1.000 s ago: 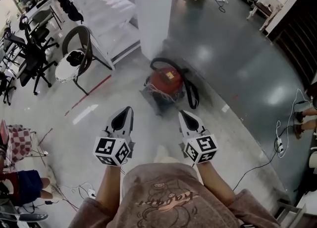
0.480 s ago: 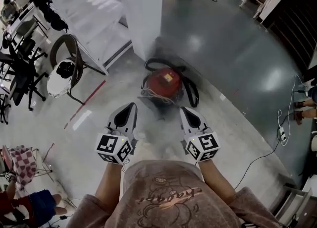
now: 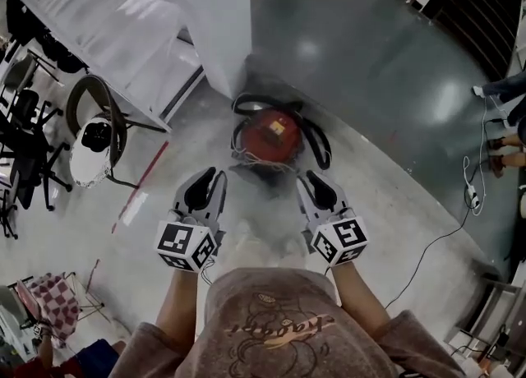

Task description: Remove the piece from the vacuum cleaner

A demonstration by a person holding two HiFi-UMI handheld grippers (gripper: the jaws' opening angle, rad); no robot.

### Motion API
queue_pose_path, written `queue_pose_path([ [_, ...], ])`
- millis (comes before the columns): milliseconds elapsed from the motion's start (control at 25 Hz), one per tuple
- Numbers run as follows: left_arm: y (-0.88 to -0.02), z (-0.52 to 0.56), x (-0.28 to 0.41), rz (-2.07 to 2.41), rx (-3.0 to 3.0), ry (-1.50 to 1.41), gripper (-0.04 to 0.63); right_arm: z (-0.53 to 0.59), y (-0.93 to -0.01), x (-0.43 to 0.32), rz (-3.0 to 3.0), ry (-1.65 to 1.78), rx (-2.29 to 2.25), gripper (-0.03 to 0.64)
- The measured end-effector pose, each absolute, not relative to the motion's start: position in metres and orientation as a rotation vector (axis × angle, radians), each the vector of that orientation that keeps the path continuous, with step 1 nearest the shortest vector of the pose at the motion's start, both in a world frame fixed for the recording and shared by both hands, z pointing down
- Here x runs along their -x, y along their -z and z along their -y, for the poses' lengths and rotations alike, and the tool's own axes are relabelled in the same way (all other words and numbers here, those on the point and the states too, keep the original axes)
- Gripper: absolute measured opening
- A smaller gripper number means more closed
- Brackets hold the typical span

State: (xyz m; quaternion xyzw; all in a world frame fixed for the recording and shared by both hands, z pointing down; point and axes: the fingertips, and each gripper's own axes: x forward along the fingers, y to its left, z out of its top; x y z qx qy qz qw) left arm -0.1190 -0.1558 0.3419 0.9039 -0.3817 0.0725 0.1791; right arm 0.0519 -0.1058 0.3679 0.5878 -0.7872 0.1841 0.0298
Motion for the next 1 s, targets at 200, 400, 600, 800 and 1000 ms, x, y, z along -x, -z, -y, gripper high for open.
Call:
queue_pose_path([
  [200,-0.364,0.173,0.113,0.965,-2.587,-0.276,0.209,0.123,-0.387,-0.047,2.416,-0.602,-1.798,0.239],
  [400,-0.392,0.191,0.111,0.860,-2.611,-0.379,0.304,0.135,-0.413,-0.047,2.359,-0.636,-1.790,0.259],
  [600,-0.435,0.205,0.111,0.750,-2.617,-0.487,0.304,0.140,-0.458,-0.039,2.295,-0.665,-1.712,0.259],
  [800,-0.500,0.209,0.095,0.603,-2.624,-0.629,0.304,0.147,-0.525,-0.040,2.219,-0.728,-1.644,0.262],
  [1000,-0.590,0.200,0.075,0.421,-2.599,-0.813,0.303,0.146,-0.604,-0.031,2.165,-0.798,-1.538,0.262],
])
